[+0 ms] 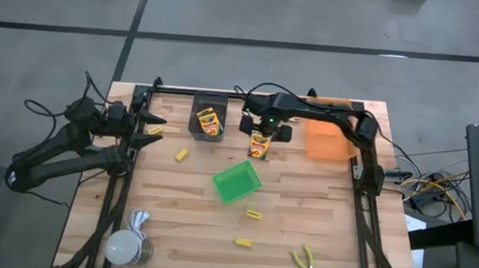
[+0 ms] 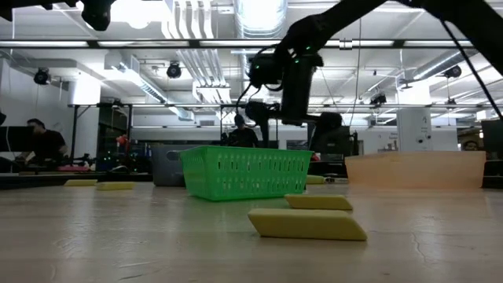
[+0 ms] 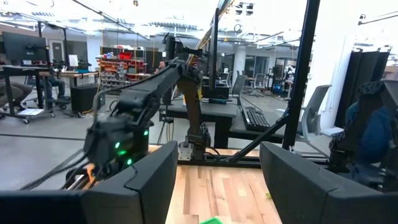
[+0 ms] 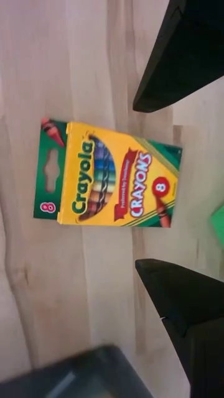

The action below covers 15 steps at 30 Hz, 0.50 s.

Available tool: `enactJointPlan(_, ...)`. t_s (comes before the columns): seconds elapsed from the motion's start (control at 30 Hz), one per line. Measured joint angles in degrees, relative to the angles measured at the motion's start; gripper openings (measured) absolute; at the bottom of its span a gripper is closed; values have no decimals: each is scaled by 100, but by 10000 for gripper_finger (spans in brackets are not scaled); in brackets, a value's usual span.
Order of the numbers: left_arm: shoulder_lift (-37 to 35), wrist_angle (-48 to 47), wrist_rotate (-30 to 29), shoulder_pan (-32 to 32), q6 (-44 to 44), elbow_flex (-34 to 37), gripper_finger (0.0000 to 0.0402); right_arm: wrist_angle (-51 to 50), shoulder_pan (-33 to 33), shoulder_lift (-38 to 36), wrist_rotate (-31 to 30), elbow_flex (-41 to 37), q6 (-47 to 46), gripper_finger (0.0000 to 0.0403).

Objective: Pick & Place School Supplies
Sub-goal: Stack the yellow crayon box on the yellow crayon box in the black bin

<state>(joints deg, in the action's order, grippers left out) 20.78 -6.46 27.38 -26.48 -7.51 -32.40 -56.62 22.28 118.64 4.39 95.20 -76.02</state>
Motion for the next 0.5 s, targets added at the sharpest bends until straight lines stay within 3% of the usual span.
enactJointPlan(0.2,0,0,0,0,0,0,234,-460,0,520,191,520,0,400)
enactJointPlan(0.5,0,0,0,2,0,0,234,-492,0,510,52,517,-385,400)
